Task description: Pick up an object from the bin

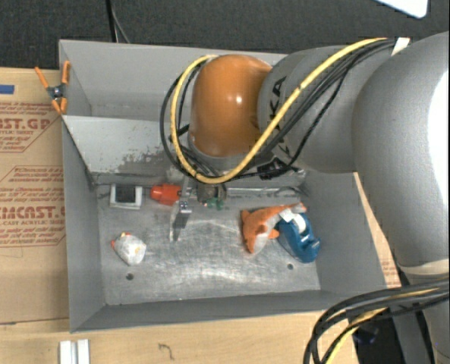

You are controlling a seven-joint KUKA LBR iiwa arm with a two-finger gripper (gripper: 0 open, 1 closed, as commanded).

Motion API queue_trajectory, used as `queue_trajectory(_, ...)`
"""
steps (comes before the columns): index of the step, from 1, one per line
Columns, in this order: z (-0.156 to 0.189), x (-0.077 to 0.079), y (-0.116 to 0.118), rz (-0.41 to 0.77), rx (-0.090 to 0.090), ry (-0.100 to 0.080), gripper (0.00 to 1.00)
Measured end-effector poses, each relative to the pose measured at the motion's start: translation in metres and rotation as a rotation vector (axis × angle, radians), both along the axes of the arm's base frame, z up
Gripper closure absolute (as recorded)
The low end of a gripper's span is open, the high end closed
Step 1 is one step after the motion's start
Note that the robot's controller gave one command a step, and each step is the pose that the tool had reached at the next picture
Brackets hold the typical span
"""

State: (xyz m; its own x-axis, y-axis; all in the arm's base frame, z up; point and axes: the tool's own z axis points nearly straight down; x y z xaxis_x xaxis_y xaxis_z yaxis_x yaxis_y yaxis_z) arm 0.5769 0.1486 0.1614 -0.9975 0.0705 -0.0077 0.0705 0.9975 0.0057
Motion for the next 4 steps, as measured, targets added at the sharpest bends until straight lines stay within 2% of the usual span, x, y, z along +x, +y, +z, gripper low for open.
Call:
queue_trajectory(1, -0.046, 0.002, -0.017, 0.119, -0.005, 0.007, 0.00)
queue_trajectory(2, -0.062, 0.003, -0.033, 0.312, -0.004, 0.005, 0.00)
queue_trajectory(3, -0.064, 0.004, -0.037, 0.288, -0.003, 0.004, 0.00)
queue_trajectory(4, -0.088, -0.012, -0.025, 0.483, -0.009, -0.005, 1.00)
